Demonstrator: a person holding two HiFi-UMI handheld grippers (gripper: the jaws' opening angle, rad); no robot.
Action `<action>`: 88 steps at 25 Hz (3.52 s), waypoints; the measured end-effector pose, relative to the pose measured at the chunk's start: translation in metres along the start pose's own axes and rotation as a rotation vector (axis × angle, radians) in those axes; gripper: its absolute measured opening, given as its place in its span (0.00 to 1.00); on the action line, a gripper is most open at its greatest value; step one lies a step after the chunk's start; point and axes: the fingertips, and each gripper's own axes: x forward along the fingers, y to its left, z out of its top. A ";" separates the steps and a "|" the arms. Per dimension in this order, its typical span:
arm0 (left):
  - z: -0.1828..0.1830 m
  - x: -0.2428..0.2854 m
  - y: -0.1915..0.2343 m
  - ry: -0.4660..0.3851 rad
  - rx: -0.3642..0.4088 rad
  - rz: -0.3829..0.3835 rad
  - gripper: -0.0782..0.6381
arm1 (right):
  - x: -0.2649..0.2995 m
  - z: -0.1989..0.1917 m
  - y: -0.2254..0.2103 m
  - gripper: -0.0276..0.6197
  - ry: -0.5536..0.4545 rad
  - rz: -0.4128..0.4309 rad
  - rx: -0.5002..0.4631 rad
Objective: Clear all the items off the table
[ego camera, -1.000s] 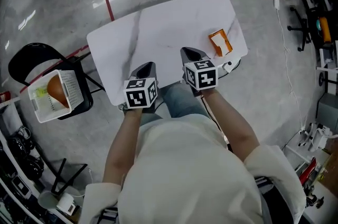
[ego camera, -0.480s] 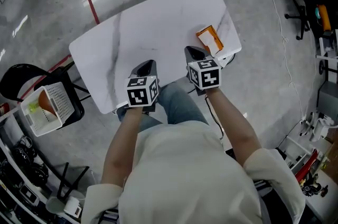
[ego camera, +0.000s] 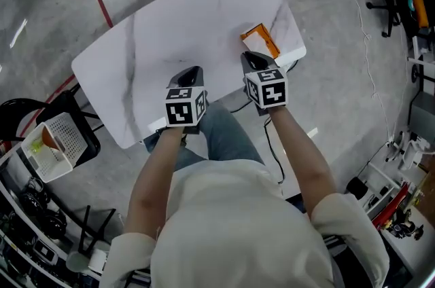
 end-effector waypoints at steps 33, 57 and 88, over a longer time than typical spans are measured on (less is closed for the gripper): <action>-0.035 0.119 -0.031 0.157 -0.014 -0.030 0.12 | 0.120 -0.097 -0.128 0.78 0.326 -0.035 -0.071; -0.042 0.134 -0.029 0.181 -0.007 -0.039 0.12 | 0.158 -0.118 -0.143 0.77 0.409 -0.063 -0.154; -0.014 0.029 -0.058 0.098 0.020 -0.031 0.12 | 0.037 -0.071 -0.095 0.51 0.363 -0.184 -0.227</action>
